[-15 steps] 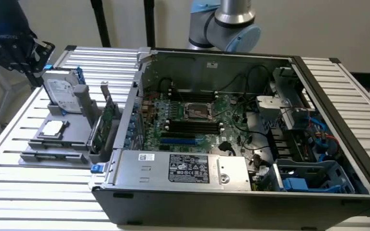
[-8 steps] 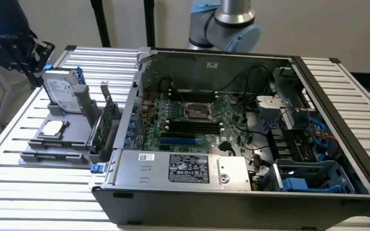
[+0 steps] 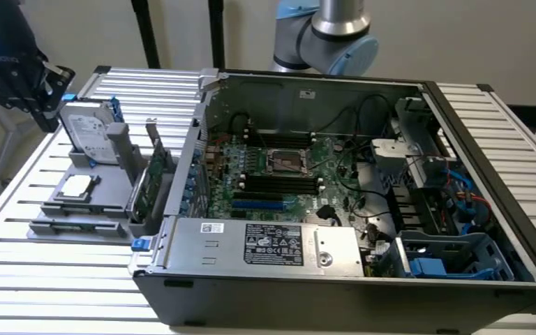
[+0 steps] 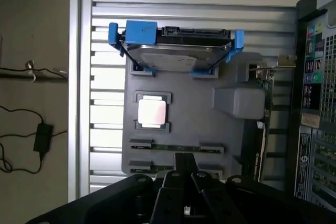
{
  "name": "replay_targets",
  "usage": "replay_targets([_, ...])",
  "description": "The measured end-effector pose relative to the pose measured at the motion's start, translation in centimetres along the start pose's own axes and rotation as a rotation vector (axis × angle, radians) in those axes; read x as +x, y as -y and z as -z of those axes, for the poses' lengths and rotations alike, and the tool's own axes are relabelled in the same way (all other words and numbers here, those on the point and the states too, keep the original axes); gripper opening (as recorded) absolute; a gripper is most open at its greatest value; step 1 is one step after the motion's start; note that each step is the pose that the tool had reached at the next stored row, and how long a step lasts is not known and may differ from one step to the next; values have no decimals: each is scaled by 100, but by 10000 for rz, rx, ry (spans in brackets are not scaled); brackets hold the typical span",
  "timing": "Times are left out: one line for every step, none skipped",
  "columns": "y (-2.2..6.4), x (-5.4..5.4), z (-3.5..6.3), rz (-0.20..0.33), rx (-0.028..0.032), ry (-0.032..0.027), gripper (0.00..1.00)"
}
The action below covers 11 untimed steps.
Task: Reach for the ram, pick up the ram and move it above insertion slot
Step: 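Reach for the ram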
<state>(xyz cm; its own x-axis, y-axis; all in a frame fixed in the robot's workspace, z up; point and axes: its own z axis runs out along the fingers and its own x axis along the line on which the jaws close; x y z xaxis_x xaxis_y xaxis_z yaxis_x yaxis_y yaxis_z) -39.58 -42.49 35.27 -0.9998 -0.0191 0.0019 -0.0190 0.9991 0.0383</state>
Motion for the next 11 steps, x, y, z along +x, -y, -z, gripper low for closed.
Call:
replay_targets([30, 0, 1, 1, 1, -5, 11])
replay_targets([60, -1, -1, 3, 0, -9, 11])
replay_targets([86, -4, -3, 5, 1, -12, 11])
replay_targets([110, -8, -7, 8, 0, -12, 11])
replay_targets([131, -15, -9, 13, 0, -13, 11])
replay_targets([151, -22, -13, 19, -1, -13, 11])
replay_targets([171, -31, -16, 27, 1, -14, 11])
replay_targets([190, -39, -20, 34, 0, -14, 11])
replay_targets([212, -49, -26, 42, 0, -14, 11])
replay_targets([230, -59, -32, 52, 0, -14, 11])
replay_targets([247, -69, -40, 62, -1, -14, 11])
